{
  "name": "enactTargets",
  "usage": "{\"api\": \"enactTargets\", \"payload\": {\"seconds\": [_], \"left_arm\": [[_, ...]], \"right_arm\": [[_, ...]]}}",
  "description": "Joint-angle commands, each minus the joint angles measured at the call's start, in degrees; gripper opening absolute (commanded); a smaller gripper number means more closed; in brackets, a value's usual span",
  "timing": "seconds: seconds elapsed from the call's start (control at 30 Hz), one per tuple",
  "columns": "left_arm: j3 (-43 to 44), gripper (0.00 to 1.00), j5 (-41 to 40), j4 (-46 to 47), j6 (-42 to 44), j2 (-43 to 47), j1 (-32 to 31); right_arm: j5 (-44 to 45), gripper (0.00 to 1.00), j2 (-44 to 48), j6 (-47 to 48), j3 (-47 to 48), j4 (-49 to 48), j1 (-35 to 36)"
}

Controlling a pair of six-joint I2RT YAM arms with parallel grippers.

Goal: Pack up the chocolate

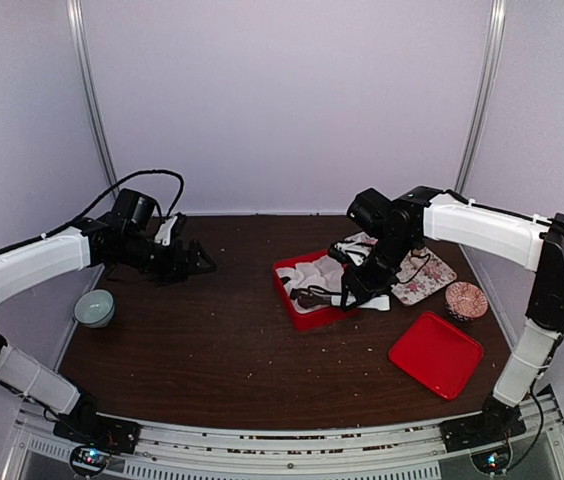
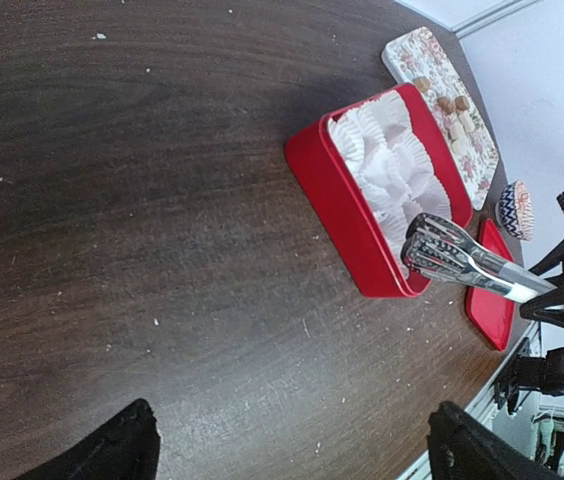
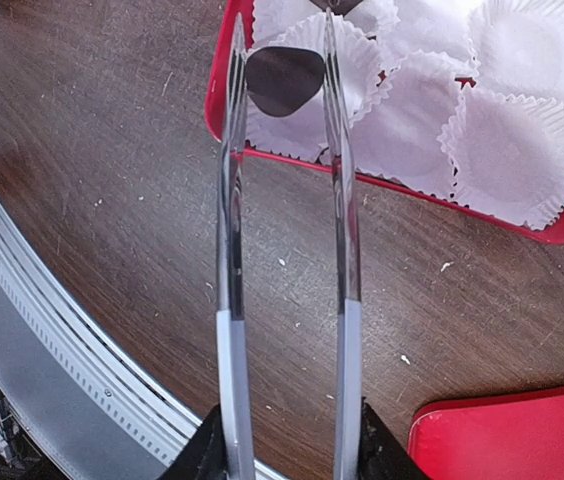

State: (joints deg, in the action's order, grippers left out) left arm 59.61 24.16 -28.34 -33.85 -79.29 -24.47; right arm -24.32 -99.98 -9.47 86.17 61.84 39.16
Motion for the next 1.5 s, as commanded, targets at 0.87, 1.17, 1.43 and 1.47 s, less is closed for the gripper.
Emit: {"api": "enactTargets", "payload": {"seconds": [0.87, 1.17, 1.43, 1.47], "left_arm": [[10.04, 0.98, -14.23, -9.73, 4.91, -2.56, 0.33], [8.73, 0.98, -27.66, -6.40, 6.29, 3.77, 0.35], [9.58, 0.98, -23.40, -6.39, 10.64, 5.82, 0.43], [9.34, 0.98, -22.49, -5.72, 10.64, 5.82, 0.39]], "right_arm": [[5.31, 0.41, 14.00, 0.80, -3.35, 2.63, -22.65], [9.74, 0.44, 14.09, 2.52, -8.65, 1.81, -32.00], [10.69, 0.44, 10.66, 1.40, -11.02, -2.66, -32.21], [10.40, 0.44, 10.16, 1.26, -10.95, -3.06, -32.21]]}}
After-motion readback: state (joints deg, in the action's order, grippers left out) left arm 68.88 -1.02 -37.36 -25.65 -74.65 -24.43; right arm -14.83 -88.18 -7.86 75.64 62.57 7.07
